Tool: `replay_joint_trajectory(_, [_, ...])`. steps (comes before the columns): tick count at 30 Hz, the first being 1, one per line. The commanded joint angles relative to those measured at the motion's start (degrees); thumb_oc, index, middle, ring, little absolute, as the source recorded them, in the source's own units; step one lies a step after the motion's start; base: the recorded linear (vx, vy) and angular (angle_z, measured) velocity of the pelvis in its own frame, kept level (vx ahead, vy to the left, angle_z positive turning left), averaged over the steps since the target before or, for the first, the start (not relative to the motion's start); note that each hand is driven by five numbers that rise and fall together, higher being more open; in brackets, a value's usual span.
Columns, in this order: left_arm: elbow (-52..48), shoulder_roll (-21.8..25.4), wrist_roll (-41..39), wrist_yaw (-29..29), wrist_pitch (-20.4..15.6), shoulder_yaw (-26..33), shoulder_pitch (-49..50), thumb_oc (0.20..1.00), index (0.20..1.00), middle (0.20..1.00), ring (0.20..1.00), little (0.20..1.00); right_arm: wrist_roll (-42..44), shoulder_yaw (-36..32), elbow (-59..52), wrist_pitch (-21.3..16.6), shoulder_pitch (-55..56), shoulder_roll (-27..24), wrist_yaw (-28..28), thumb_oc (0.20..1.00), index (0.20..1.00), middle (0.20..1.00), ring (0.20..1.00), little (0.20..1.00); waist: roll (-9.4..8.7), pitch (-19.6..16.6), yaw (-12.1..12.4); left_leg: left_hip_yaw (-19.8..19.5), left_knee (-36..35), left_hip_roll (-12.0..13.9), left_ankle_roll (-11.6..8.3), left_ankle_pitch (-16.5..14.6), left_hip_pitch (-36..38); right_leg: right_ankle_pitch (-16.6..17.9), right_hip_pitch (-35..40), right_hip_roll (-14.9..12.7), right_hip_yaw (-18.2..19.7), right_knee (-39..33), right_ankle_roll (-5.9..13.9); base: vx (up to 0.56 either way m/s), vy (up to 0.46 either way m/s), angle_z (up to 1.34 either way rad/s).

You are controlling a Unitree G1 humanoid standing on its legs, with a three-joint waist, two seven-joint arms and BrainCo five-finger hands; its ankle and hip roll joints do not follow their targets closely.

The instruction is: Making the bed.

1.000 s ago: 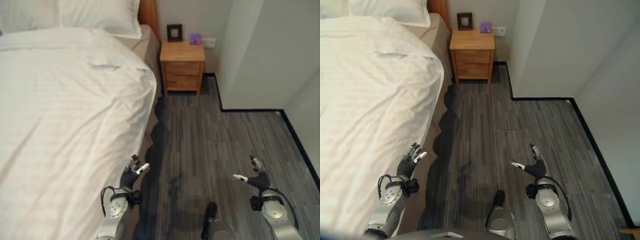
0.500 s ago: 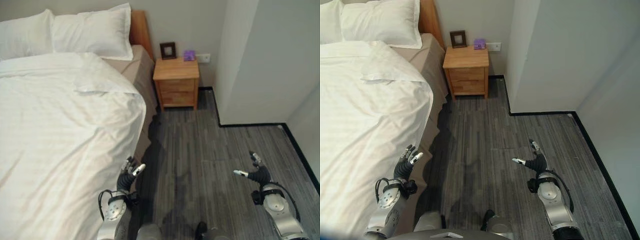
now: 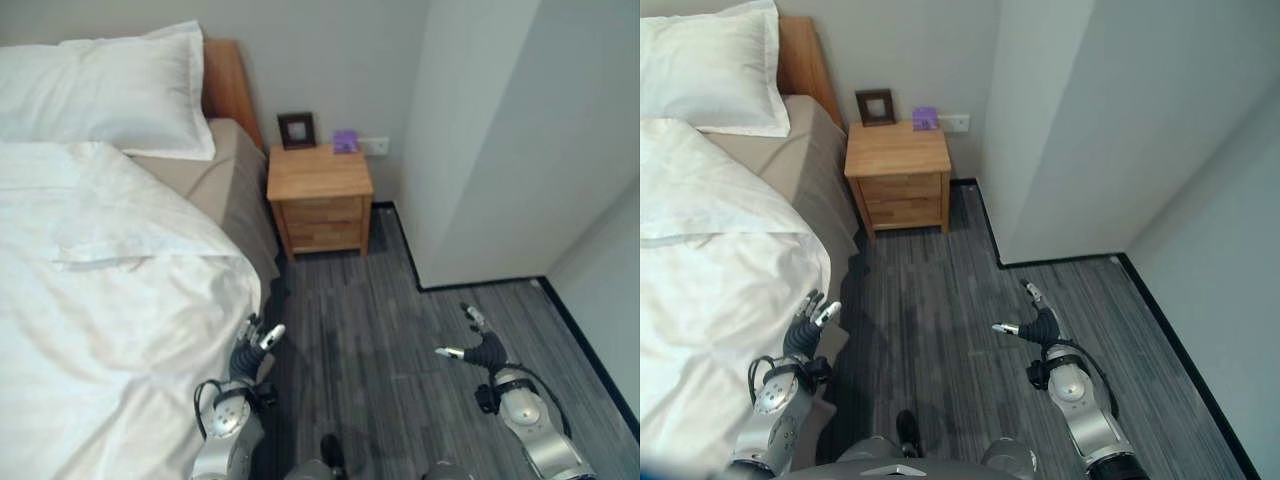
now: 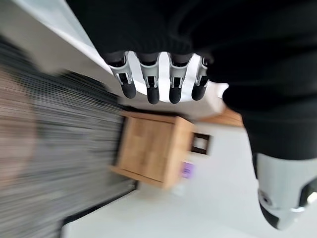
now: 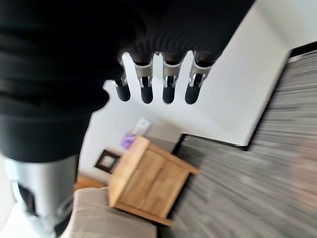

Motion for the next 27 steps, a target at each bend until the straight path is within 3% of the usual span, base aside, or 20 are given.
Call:
replay_joint_trajectory(1, [-5.7,2.99,2.78,1.71,-2.9,2.18,0.9,1.0,1.0,1.0,1.0,1.0,0.06,-3.07,-1.74,-2.96,-5.94,0.17,-0.66,1.0,1.0,1.0,1.0,1.0,0.25,3.02,-0.37,-1.32,0.01,4.54,-7.75,-1.65,2.63,10.7,2.5,1.39,-1.47,-17.59,0.91,0.44,-0.131,0.47])
replay_joint_trajectory(3, [-6.25,3.03,2.5,1.29,-3.23,3.34,1.26,1.0,1.0,1.0,1.0,1.0,0.5,-3.19,-2.12,-3.0,-6.17,-0.23,-0.55,1.0,1.0,1.0,1.0,1.0,0.01,2.95,-1.39,-3.08,-0.18,4.82,-9.45,-3.07,4.08,10.79,0.61,2.12,-1.42,-29.74,0.23,0.44,-0.217,0.96])
replay_joint_trajectory(6, [-5.91,3.07,2.66,1.08,-3.57,4.95,0.19,1.0,1.0,1.0,1.0,1.0,0.52,-3.71,-2.36,-2.51,-5.41,0.18,-0.42,1.0,1.0,1.0,1.0,1.0,-0.45,2.64,-3.86,-6.73,-0.41,5.52,-11.84,-6.58,7.7,14.79,-3.77,2.52,4.51,-42.55,1.72,0.56,-0.21,0.91])
replay_joint_trajectory(9, [-4.68,3.0,3.04,0.97,-3.79,5.54,-0.71,1.0,1.0,1.0,1.0,1.0,0.29,-3.84,-2.02,-2.35,-4.8,0.55,-0.36,1.0,1.0,1.0,1.0,1.0,-0.43,2.4,-4.72,-8.05,-0.41,6.56,-12.7,-8.35,9.91,16.7,-5.31,2.73,6.57,-44.7,2.66,0.44,-0.179,0.89])
replay_joint_trajectory(10, [-3.64,2.94,3.56,0.68,-3.96,5.51,-0.87,1.0,1.0,1.0,1.0,1.0,0.33,-3.87,-1.79,-2.06,-3.74,0.88,0.22,1.0,1.0,1.0,1.0,1.0,-1.14,1.67,-5.54,-10.31,-0.39,6.34,-13.0,-10.72,13.06,17.16,-4.42,3.22,8.73,-44.99,2.61,0.56,-0.221,0.8])
replay_joint_trajectory(12, [-3.17,2.11,4.0,0.47,-3.92,6.09,0.13,1.0,1.0,1.0,1.0,1.0,0.6,-3.74,-1.4,-2.16,-2.73,0.54,1.17,1.0,1.0,1.0,1.0,1.0,-1.13,0.59,-5.94,-11.81,1.04,7.3,-13.53,-12.72,15.23,17.41,-2.98,3.69,9.62,-45.01,2.47,0.59,-0.269,0.96])
replay_joint_trajectory(14, [-2.98,0.84,2.91,0.71,-4.09,6.75,1.13,1.0,1.0,1.0,1.0,1.0,1.74,-3.3,-0.64,-2.28,-2.92,-0.32,1.69,1.0,1.0,1.0,1.0,1.0,0.18,0.74,-6.01,-13.7,11.3,10.03,-15.12,-10.09,12.44,16.79,-0.8,4.96,8.56,-43.85,1.08,0.36,-0.223,0.95])
replay_joint_trajectory(15, [-2.92,0.41,1.85,0.69,-4.08,7.01,1.14,1.0,1.0,1.0,1.0,1.0,1.87,-2.81,-0.26,-2.3,-3.59,-0.96,1.69,1.0,1.0,1.0,1.0,1.0,0.09,1.42,-5.03,-14.04,18.01,10.18,-15.74,-7.6,9.82,16.13,0.68,4.85,7.41,-43.81,0.06,0.15,-0.133,0.38])
replay_joint_trajectory(16, [-2.92,0.4,1.8,0.67,-4.06,7.03,1.07,1.0,1.0,1.0,1.0,1.0,1.9,-2.81,-0.14,-2.35,-3.74,-0.99,1.67,1.0,1.0,1.0,1.0,1.0,0.21,1.49,-5.32,-14.49,19.17,10.45,-15.88,-8.03,9.06,16.15,0.71,4.96,7.1,-43.84,-0.06,0.18,-0.29,0.17])
replay_joint_trajectory(17, [-3.41,-0.07,-0.26,0.93,-4.25,7.3,1.18,1.0,1.0,1.0,1.0,1.0,3.06,-2.17,-0.79,-2.82,-5.51,-2.28,1.55,1.0,1.0,1.0,1.0,1.0,-0.73,3.5,-4.24,-13.35,32.57,12.62,-16.97,-2.49,1.14,13.93,5.42,5.67,3.68,-45.1,-2.94,0.18,-0.274,-0.02])
replay_joint_trajectory(19, [-3.91,-0.1,-1.52,0.86,-4.24,7.72,1.46,1.0,1.0,1.0,1.0,1.0,3.4,-2.42,-0.95,-2.45,-5.98,-2.86,1.27,1.0,1.0,1.0,1.0,1.0,-1.7,3.86,-3.5,-5.75,33.96,15.77,-16.2,-0.72,-2.47,11.59,8.17,5.93,1.03,-46.03,-4.15,0.26,-0.248,0.32])
replay_joint_trajectory(20, [-4.15,-0.19,-2.04,0.95,-3.85,7.9,1.67,1.0,1.0,1.0,1.0,1.0,3.08,-2.46,-0.64,-2.07,-6.83,-3.49,0.99,1.0,1.0,1.0,1.0,1.0,-1.54,4.24,-2.78,-2.03,33.21,17.4,-15.7,-1.3,-4.1,10.41,9.32,6.44,-0.05,-46.28,-4.46,0.21,-0.132,0.84])
replay_joint_trajectory(22, [-4.21,-0.48,-1.82,0.54,-3.38,8.04,2.27,1.0,1.0,1.0,1.0,1.0,3.31,-2.95,-0.77,-1.83,-7.39,-3.74,0.87,1.0,1.0,1.0,1.0,1.0,-1.52,4.21,-1.63,2.78,30.35,17.06,-14.63,-2.67,-8.98,8.11,11.78,7.25,-1.5,-46.57,-4.64,0.22,-0.098,0.63])
replay_joint_trajectory(25, [-4.42,0.21,-1.86,0.05,-2.76,8.12,2.52,1.0,1.0,1.0,1.0,1.0,3.71,-4.34,-0.52,-2.02,-7.31,-3.84,0.01,1.0,1.0,1.0,1.0,1.0,0.07,3.06,-0.78,12.76,19.53,18.06,-14.88,0.84,-11.12,3.19,15.25,10.12,-4.32,-46.23,-4.63,0.35,-0.04,0.87])
replay_joint_trajectory(27, [-4.78,0.57,-1.99,-0.6,-2.04,8.07,2.7,1.0,1.0,1.0,1.0,1.0,3.41,-5.28,-0.38,-1.84,-6.59,-4.21,-0.49,1.0,1.0,1.0,1.0,1.0,0.91,2.21,-1.0,18.74,14.93,18.32,-13.91,3.42,-9.75,2.32,17.36,11.09,-7.68,-45.84,-4.97,0.3,-0.016,0.87])
